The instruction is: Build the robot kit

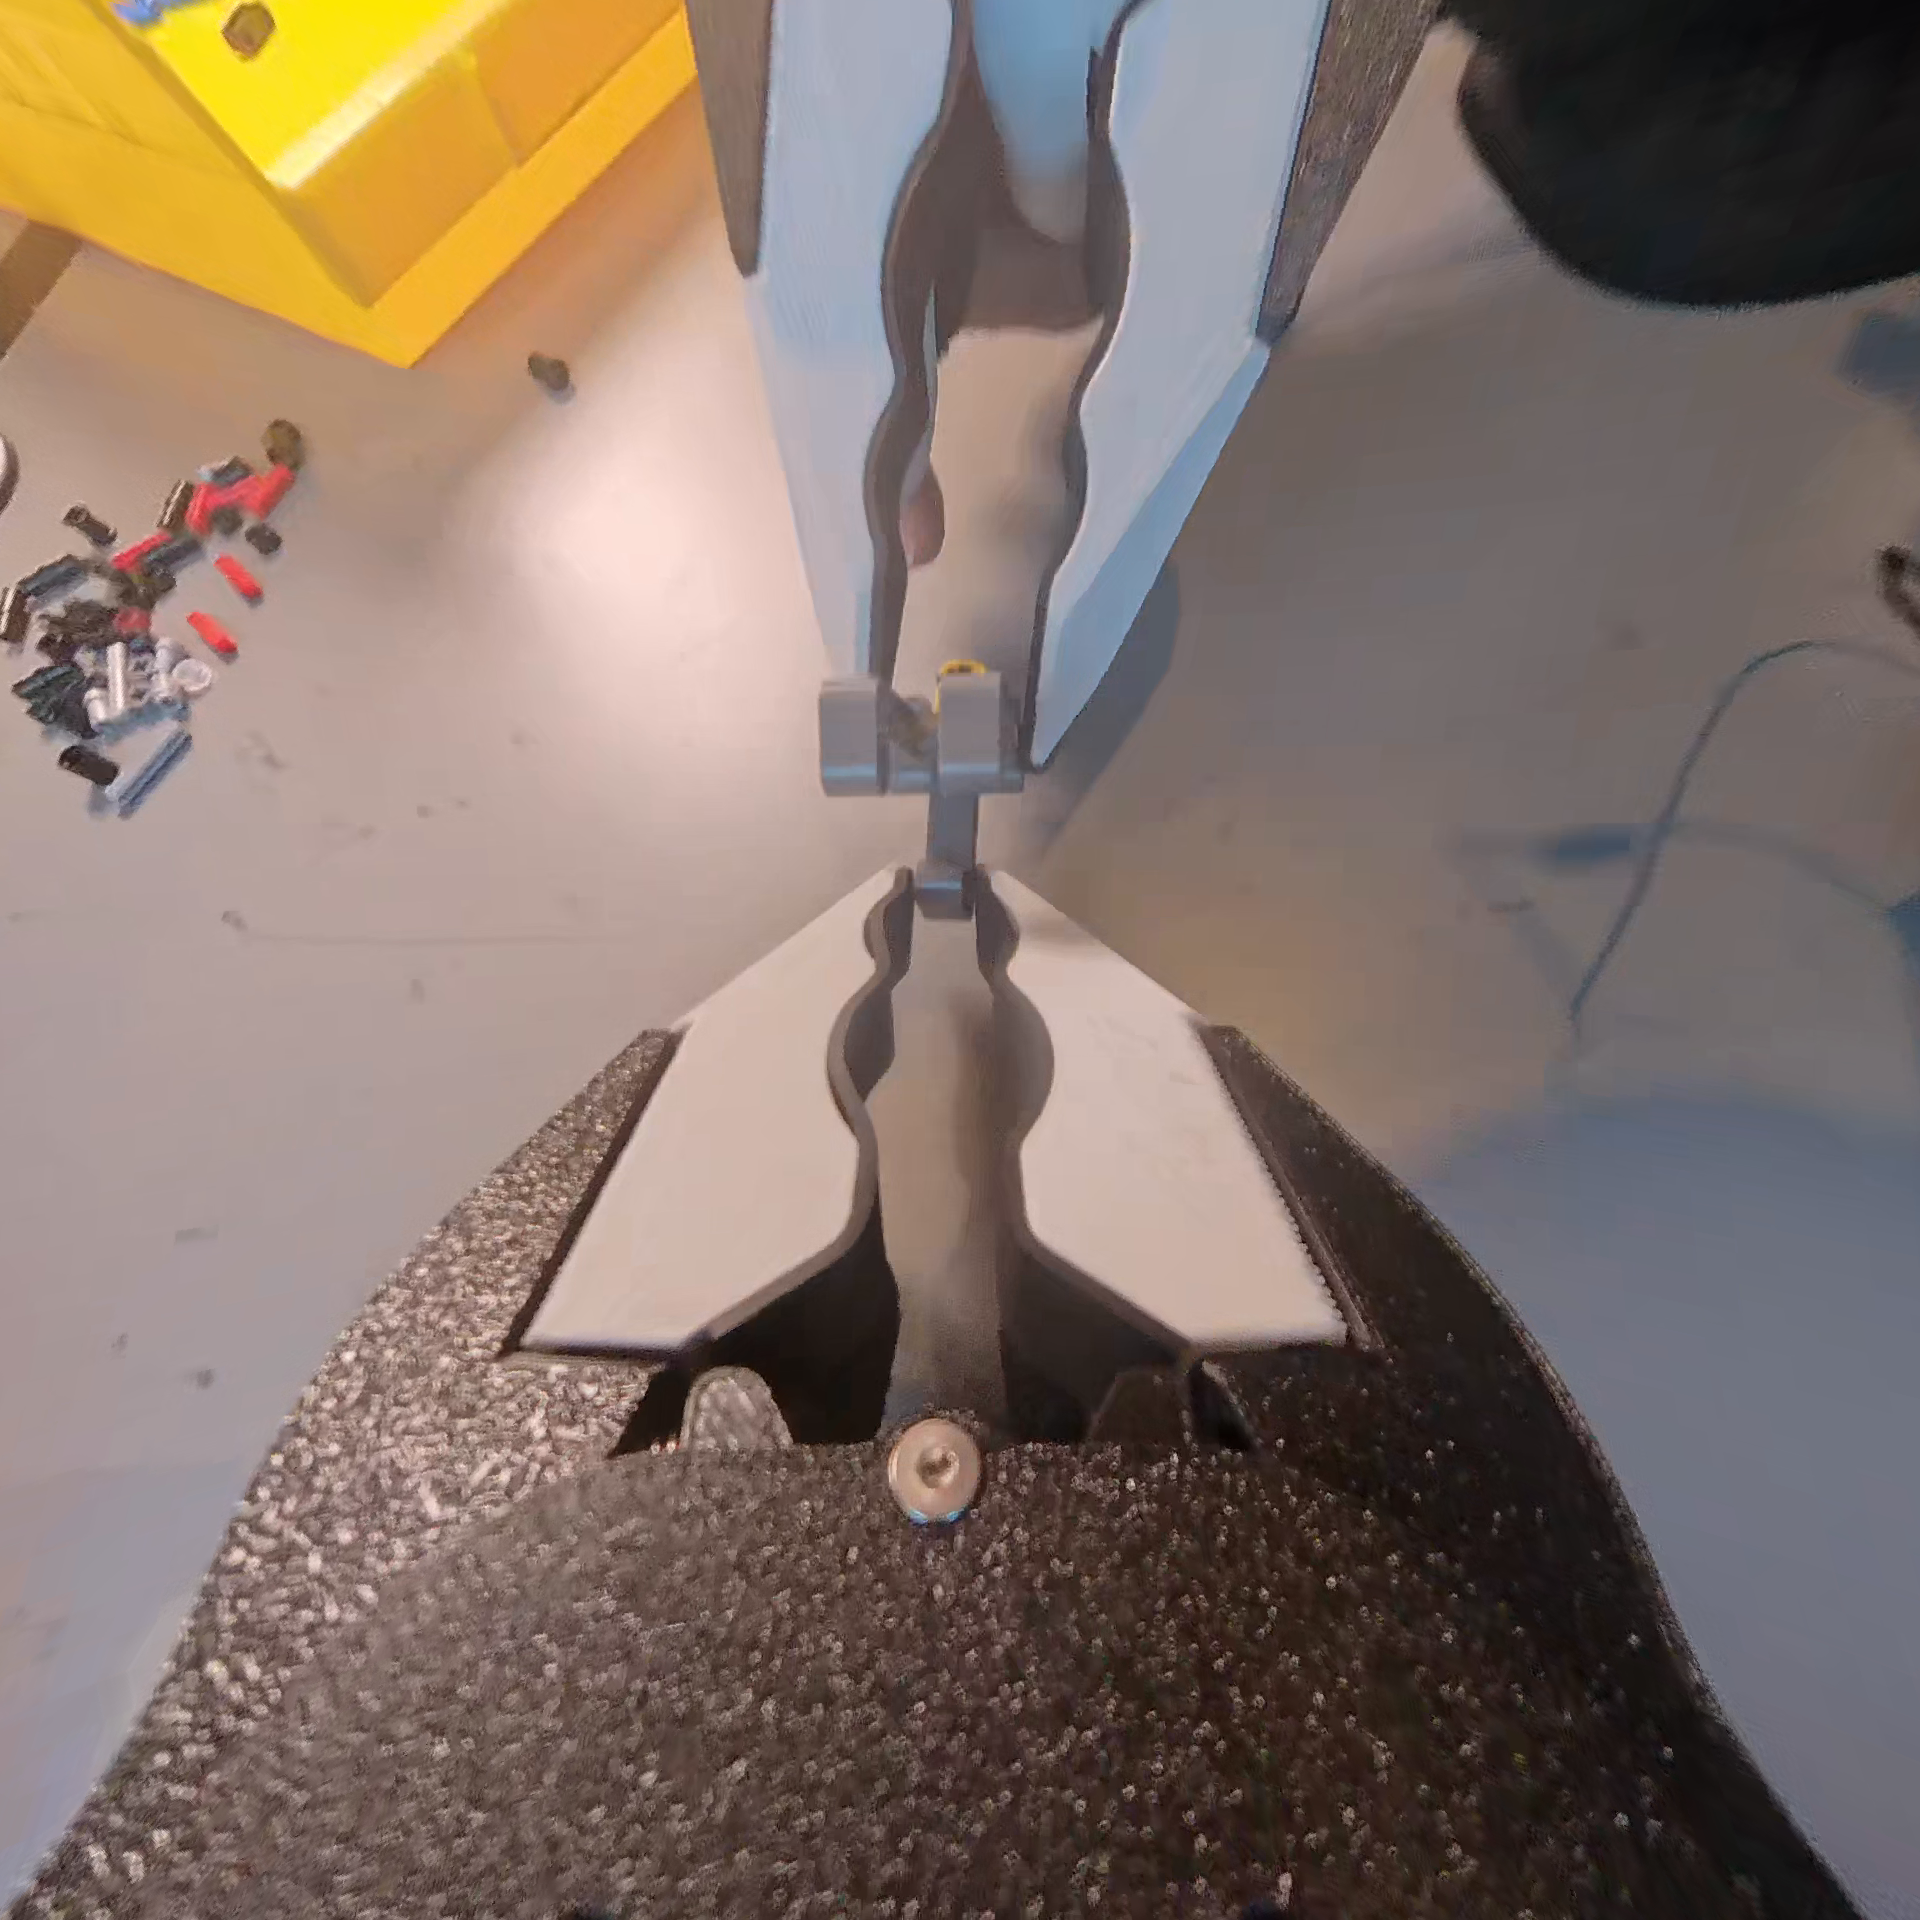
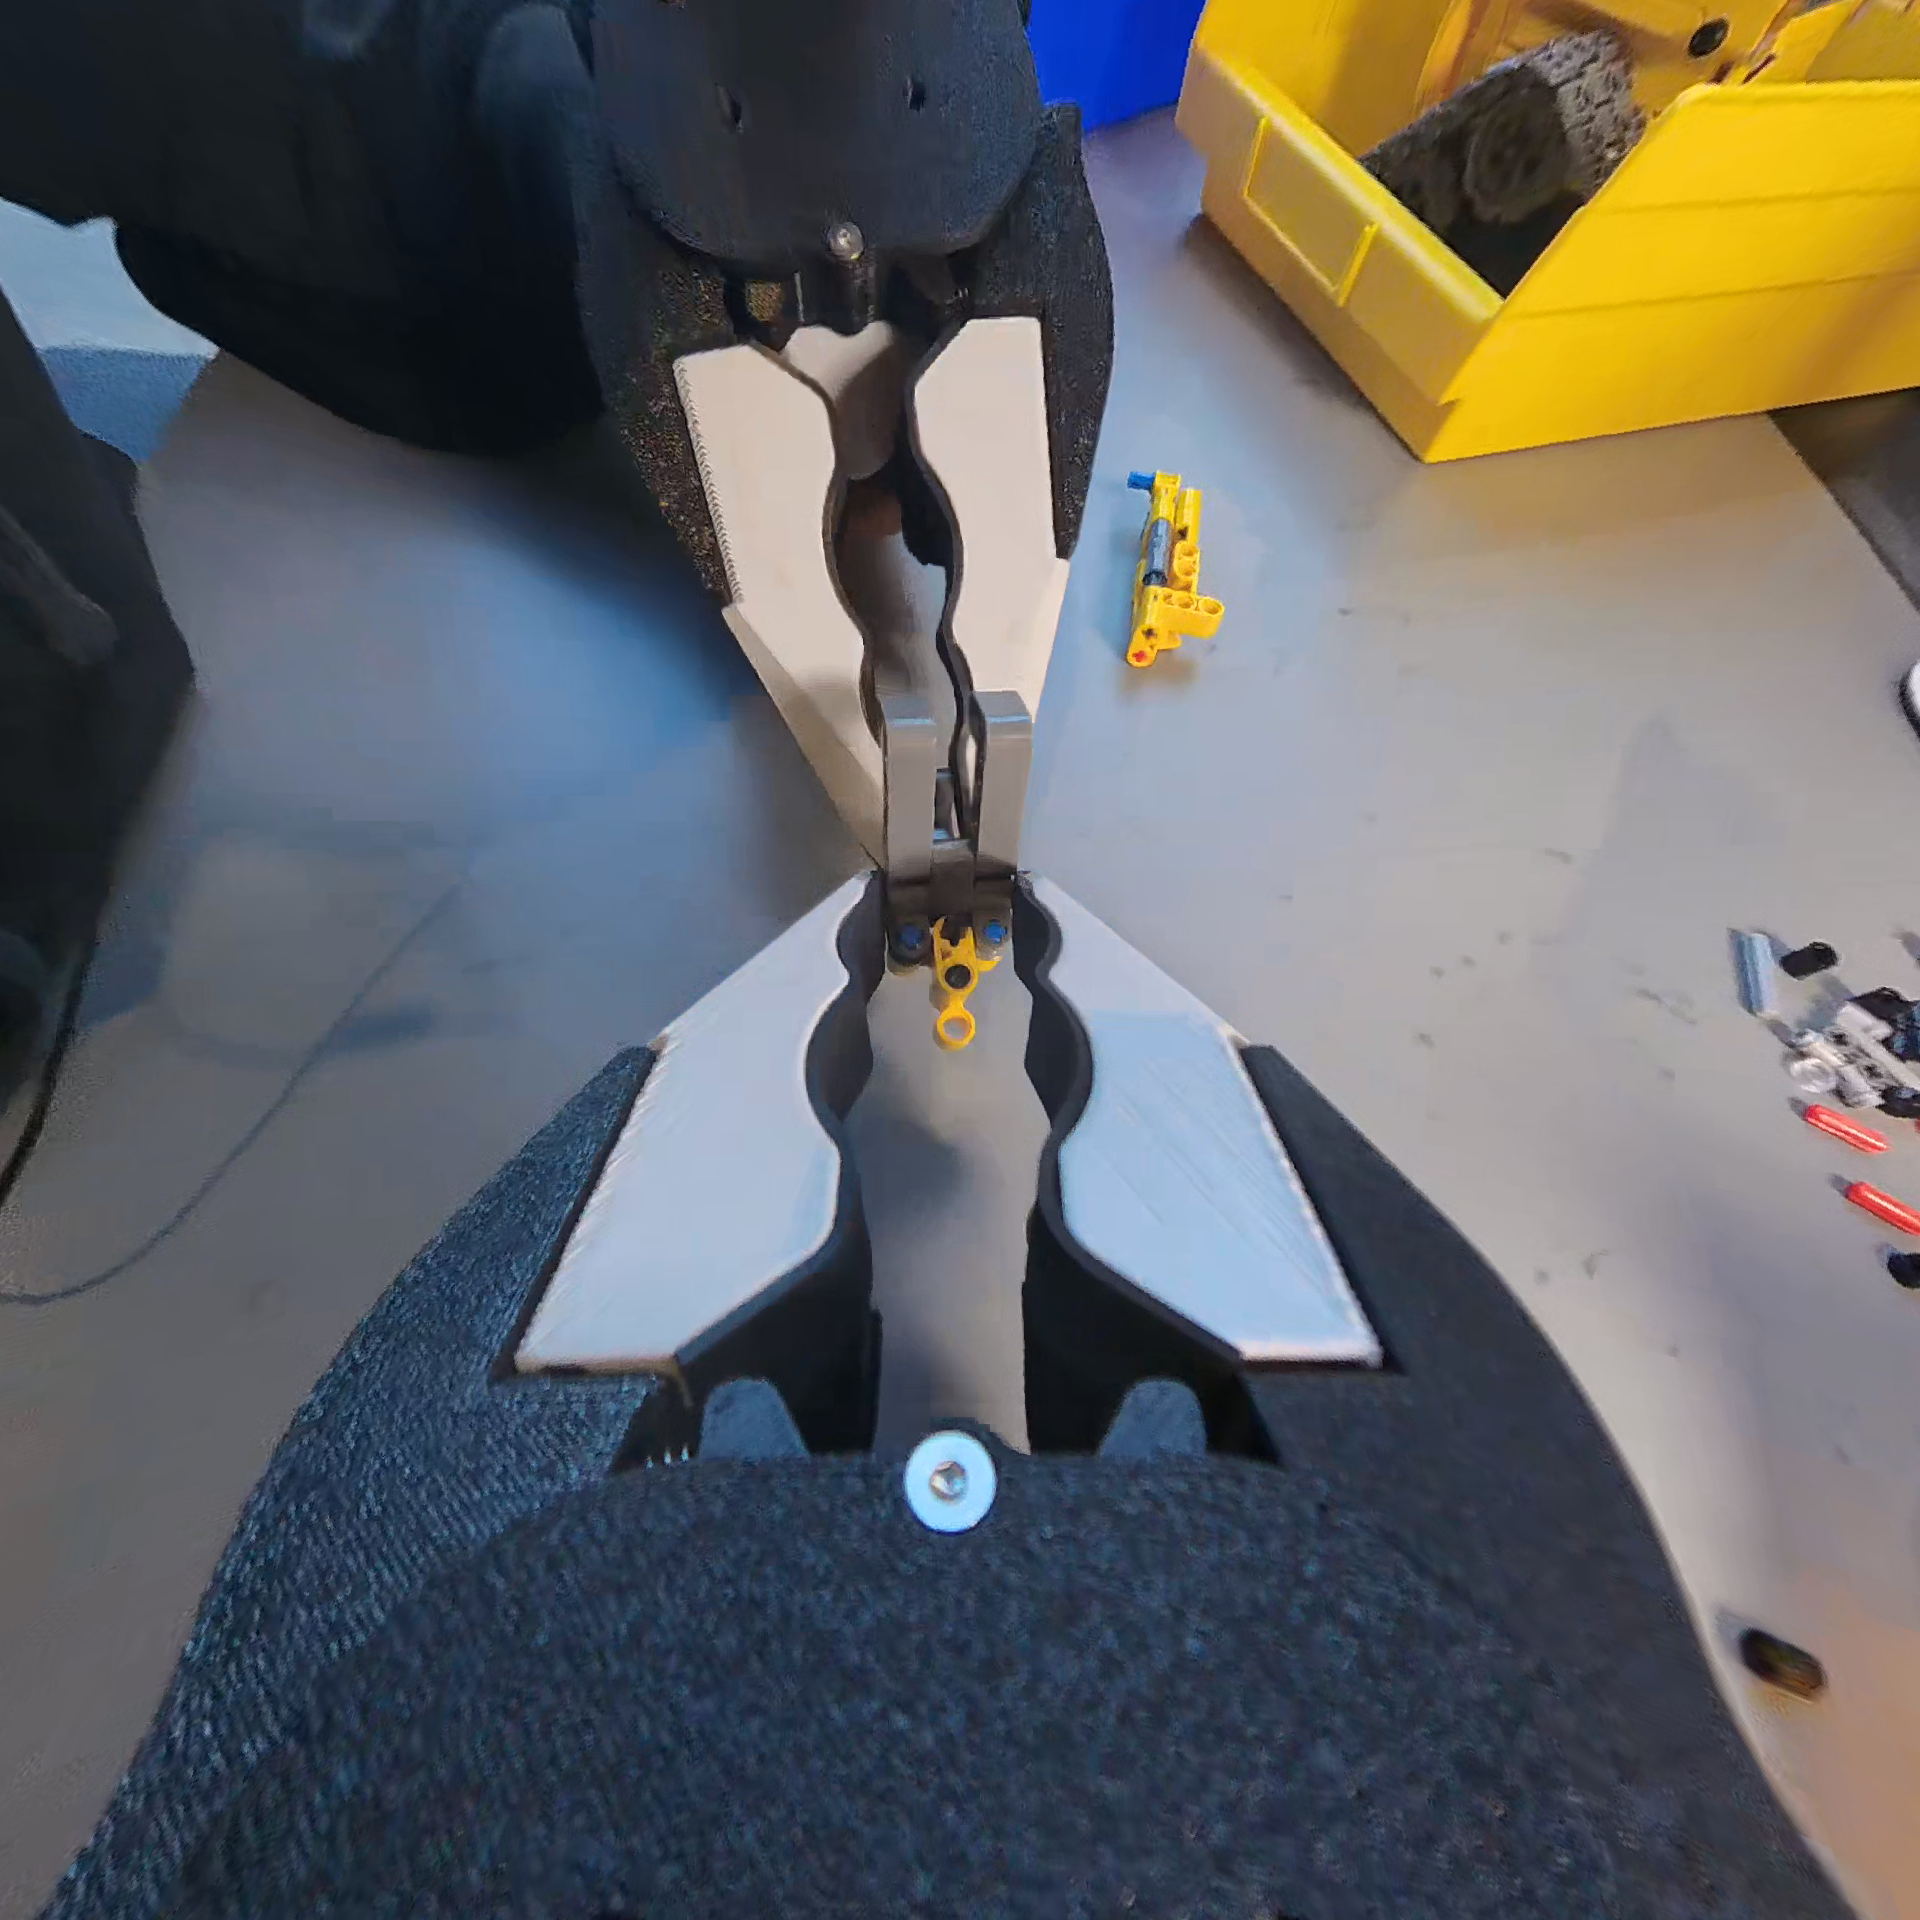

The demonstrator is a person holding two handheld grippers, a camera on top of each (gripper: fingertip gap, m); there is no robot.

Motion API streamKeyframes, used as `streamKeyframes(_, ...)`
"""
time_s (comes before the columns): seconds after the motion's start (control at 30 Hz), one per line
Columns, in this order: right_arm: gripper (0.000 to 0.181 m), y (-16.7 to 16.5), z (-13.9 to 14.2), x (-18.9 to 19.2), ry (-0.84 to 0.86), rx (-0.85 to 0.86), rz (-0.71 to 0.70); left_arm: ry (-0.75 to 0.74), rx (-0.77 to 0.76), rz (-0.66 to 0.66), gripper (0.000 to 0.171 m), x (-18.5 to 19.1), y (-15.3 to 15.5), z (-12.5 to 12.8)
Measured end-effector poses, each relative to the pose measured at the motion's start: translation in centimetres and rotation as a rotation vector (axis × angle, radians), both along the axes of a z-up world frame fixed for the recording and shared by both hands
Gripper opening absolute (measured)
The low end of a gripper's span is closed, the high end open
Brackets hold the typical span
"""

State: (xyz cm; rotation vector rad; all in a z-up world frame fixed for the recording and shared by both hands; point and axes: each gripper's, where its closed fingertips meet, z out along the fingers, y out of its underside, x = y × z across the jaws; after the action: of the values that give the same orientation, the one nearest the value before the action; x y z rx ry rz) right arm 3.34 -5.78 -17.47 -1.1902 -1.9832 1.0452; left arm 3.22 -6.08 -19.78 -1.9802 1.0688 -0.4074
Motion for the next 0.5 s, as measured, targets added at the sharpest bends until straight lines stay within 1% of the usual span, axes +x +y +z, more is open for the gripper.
streamKeyframes(0.07, 0.023, 0.7, -0.7, -0.1, -0.073, 0.055, -0.004, 0.054, -0.005, 0.018, 0.009, -0.6, 0.2, -0.9)
streamKeyframes(0.17, 0.024, 0.9, -2.3, -0.5, -0.161, 0.094, 0.002, 0.092, -0.021, 0.028, 0.009, -1.1, 0.2, -1.6)
streamKeyframes(0.27, 0.024, 0.7, -2.6, -0.8, -0.167, 0.065, -0.007, 0.080, -0.038, 0.040, 0.009, -1.3, 0.1, -1.6)
streamKeyframes(0.4, 0.025, 0.7, -2.6, -0.7, -0.149, 0.081, -0.004, 0.073, -0.047, 0.041, 0.010, -1.4, -0.1, -1.6)
streamKeyframes(0.47, 0.025, 0.7, -2.3, -0.8, -0.127, 0.068, -0.008, 0.062, -0.061, 0.034, 0.017, -1.6, -0.4, -1.6)
streamKeyframes(0.5, 0.029, 0.7, -2.1, -0.7, -0.115, 0.056, -0.010, 0.052, -0.067, 0.031, 0.020, -1.7, -0.5, -1.4)
